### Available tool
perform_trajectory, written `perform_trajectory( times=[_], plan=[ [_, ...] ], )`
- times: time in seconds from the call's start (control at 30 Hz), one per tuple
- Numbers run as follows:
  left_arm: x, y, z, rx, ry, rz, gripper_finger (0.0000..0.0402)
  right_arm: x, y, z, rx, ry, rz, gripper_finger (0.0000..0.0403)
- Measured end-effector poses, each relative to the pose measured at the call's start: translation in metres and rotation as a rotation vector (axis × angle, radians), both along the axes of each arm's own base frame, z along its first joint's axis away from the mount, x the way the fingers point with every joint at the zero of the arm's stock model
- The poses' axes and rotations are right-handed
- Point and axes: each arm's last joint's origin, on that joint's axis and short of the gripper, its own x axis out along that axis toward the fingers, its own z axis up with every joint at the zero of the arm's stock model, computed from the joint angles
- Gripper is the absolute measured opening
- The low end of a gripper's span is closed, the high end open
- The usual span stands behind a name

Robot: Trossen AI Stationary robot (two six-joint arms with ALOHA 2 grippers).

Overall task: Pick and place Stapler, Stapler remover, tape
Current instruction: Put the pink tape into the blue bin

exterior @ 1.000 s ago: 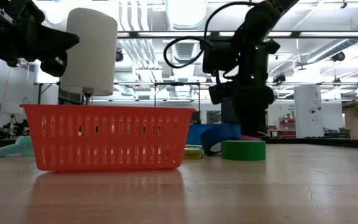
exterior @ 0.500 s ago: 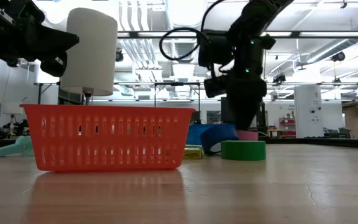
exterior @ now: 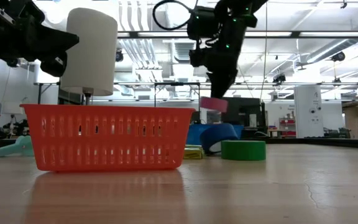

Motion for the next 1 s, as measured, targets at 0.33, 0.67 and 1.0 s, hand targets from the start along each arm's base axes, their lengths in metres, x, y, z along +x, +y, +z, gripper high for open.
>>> perform_trajectory(
  times=[0.33, 0.67, 1.0],
  plan=[
    [0.000, 0.000, 0.000, 0.000, 0.000, 0.000, 0.0023, -0.022, -0.072, -0.001, -0.046, -0.028, -0.234, 0.0054],
    [0.000, 0.000, -0.001, 0.001, 0.005, 0.000, 0.0023, -0.018, -0.092, -0.026, -0.051, 0.010, -0.238, 0.0056],
    [0.000, 0.000, -0.001, 0.001, 0.008, 0.000, 0.0023, -0.017, -0.099, -0.041, -0.127, 0.088, -0.266, 0.0057]
  ],
)
